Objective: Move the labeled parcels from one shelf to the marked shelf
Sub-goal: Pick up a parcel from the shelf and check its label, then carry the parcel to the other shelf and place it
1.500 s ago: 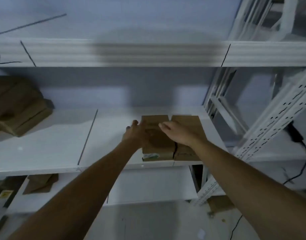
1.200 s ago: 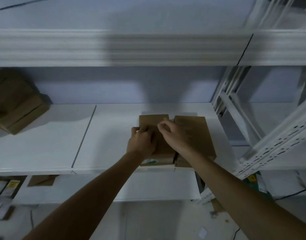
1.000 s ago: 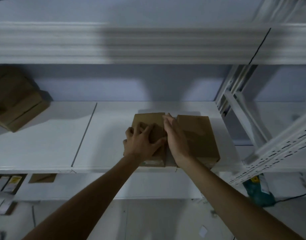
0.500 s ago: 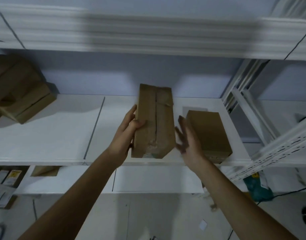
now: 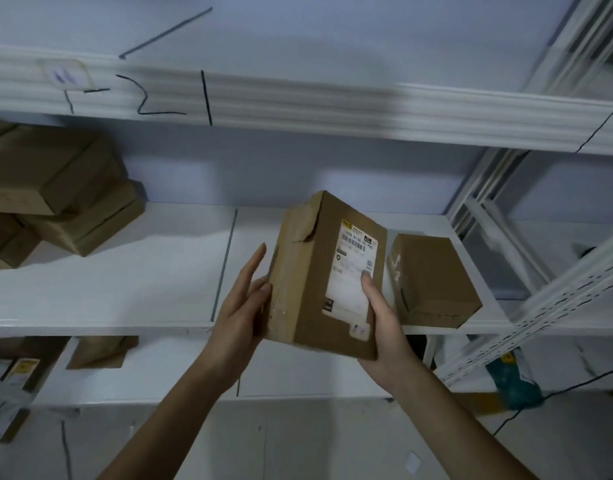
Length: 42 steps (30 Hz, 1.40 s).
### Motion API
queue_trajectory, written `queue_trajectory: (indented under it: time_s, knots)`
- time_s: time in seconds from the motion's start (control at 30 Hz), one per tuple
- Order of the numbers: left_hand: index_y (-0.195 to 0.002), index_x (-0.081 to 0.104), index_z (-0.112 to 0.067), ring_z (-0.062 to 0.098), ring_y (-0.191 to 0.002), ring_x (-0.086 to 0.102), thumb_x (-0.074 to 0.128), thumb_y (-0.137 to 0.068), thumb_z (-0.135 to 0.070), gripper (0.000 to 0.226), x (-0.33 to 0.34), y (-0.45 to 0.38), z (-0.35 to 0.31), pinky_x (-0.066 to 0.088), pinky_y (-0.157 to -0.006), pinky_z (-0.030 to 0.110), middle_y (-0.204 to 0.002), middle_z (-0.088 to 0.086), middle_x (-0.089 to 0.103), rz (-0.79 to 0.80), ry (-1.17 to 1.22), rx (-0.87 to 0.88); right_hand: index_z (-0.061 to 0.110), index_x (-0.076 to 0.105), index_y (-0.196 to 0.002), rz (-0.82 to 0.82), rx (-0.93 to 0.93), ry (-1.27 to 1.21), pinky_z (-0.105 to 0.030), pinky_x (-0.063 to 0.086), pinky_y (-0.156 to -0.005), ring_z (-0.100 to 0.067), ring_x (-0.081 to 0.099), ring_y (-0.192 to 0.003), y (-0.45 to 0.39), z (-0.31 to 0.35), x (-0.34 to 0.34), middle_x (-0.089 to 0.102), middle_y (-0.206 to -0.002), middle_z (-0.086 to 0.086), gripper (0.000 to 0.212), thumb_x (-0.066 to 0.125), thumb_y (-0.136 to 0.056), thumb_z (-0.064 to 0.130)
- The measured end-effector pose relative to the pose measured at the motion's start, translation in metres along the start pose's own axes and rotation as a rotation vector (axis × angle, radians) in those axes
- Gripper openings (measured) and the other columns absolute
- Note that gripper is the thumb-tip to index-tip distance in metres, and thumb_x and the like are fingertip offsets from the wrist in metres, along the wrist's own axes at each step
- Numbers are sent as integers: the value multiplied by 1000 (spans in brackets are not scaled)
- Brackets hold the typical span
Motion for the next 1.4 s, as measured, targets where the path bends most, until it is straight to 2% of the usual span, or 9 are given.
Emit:
queue_trajectory:
  time_s: [0.17, 0.27, 0.5, 0.7, 0.93, 1.03, 1.13, 1.33, 1.4]
  knots:
    - [-141, 50, -65, 6, -125, 68, 65, -79, -65, 64, -16, 24, -11, 65, -91, 38, -148, -26, 59, 46, -188, 82, 39, 65, -139, -67, -284, 277, -43, 65, -93, -17, 80, -115, 27, 6, 38, 82, -128, 10, 55, 74, -86, 46]
    - [-139, 46, -71, 9, -117, 71, 72, -71, -65, 73, -27, 36, -17, 66, -77, 28, -142, -33, 59, 34, -194, 97, 41, 59, -146, -66, -340, 353, -38, 67, -90, -13, 79, -117, 41, 1, 56, 79, -132, 13, 48, 70, -99, 37]
    - [-148, 47, -58, 15, -118, 73, 74, -74, -57, 79, -42, 59, -33, 67, -77, 34, -147, -22, 60, -13, -159, 146, 43, 56, -148, -64, -401, 436, -44, 66, -96, -13, 78, -119, 66, 2, 86, 77, -135, 15, 47, 67, -102, 37]
    - [-148, 47, -58, 6, -119, 71, 70, -79, -57, 73, -32, 82, -53, 64, -77, 28, -148, -23, 60, -14, -163, 240, 37, 54, -152, 5, -481, 470, -31, 67, -89, -11, 76, -121, 94, 17, 96, 77, -134, 15, 51, 65, -103, 31]
    - [-154, 50, -34, 23, -131, 67, 68, -85, -46, 71, -9, 126, -92, 59, -98, 41, -149, 0, 64, -53, -100, 418, 42, 34, -164, 122, -650, 457, -54, 31, -131, -12, 39, -159, 153, 24, 90, 41, -173, 12, 70, 61, -100, 36]
    - [-153, 49, -37, 23, -128, 69, 68, -85, -44, 71, 4, 148, -114, 61, -94, 40, -148, 1, 64, -33, -115, 485, 26, 24, -170, 167, -718, 441, -46, 34, -130, -15, 42, -158, 173, 24, 94, 42, -173, 3, 74, 56, -105, 34]
    - [-152, 51, -34, 23, -127, 69, 69, -85, -41, 70, 8, 165, -142, 62, -87, 32, -149, 4, 63, -47, -125, 557, 18, 20, -171, 201, -730, 445, -33, 42, -124, -16, 44, -156, 181, 30, 107, 41, -173, -4, 106, 71, -90, 63]
    - [-151, 52, -24, 23, -118, 74, 68, -88, -37, 66, -9, 190, -202, 62, -83, 29, -143, 10, 67, -90, -140, 654, 21, 2, -171, 428, -804, 619, -12, 50, -105, 7, 56, -140, 195, 45, 160, 58, -152, 35, 105, 64, -87, 35]
    - [-149, 54, -24, 25, -117, 74, 68, -87, -39, 65, -21, 197, -220, 62, -83, 30, -139, 9, 69, -114, -152, 677, 23, -2, -171, 485, -816, 689, -12, 50, -105, 5, 56, -141, 198, 45, 178, 54, -158, 27, 113, 73, -87, 28]
Point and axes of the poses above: each hand's wrist, its own y-axis away from the middle knuckle, its own x-axis out of the palm, z = x × y, the point moved 6 cm from there along -y, towards the middle knuckle
